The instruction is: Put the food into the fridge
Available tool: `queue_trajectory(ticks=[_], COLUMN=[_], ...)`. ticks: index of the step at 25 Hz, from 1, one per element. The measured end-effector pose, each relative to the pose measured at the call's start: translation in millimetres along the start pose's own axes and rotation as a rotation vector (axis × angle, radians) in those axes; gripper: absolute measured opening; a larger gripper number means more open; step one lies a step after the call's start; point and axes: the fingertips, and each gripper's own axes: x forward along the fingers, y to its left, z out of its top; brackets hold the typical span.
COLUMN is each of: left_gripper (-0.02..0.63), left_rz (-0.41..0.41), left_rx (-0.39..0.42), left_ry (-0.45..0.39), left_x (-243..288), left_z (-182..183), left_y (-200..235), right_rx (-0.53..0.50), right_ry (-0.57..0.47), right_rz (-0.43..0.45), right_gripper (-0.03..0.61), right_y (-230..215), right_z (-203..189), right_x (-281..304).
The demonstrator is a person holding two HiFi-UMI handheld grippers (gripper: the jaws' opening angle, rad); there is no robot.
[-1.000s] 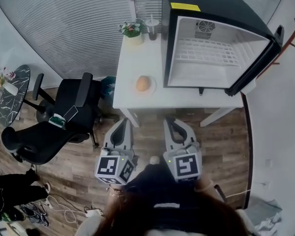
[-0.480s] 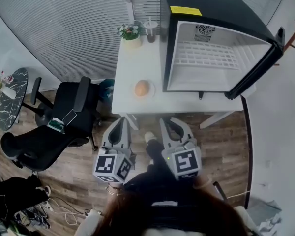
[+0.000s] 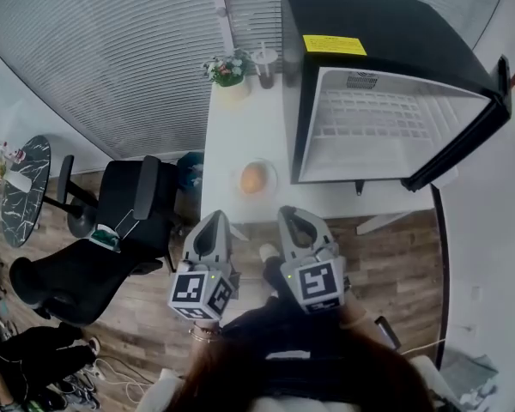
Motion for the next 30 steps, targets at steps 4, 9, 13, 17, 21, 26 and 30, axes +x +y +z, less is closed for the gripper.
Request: queue_trajectory(ticks=[4,9,13,17,21,26,30], left_gripper=[-0.008,-0.008,-0.006,-0.003,-0.002,0.003,0.005], left_rz=[-0.006,-0.006,0.003,0.010,0.027,0.037,0.052], left_rx=[0.001,-0.006,-0.023,-0.033,-0.044,-0.075,-0.113], left_ry=[-0.012,-0.027,-0.009,0.013,0.039,0.071,0.084], left_x=[18.8,35.0,46.4,57.3,67.8,81.5,91.0], left_z=[2.3,0.9,-7.0,-14.2,-20.3,-33.3,-44.9], left_y=[13.2,25.7,33.6,42.8,53.8,66.8,79.3], right_rx=[0.006,0.022,0.021,0.027,0.034,0.055,0.076], right_ry=[0.041,0.064,0.106,0.147,0.174,0.208,0.236], right_rz=[-0.006,-0.012,0.004,0.011,0.021,0.036,0.056], right_gripper=[-0.002,-0.002,-0.002,-0.002,-0.002,-0.002,-0.002], right_y=[-7.5,-16.0,-19.7,-22.4,-24.5,-29.1,-30.2], right_z=[-5.6,-12.4,-24.4,-38.8,-48.2,-61.3,-72.4], right_x=[19.6,37.6,51.6,65.2,77.5,92.6,103.1])
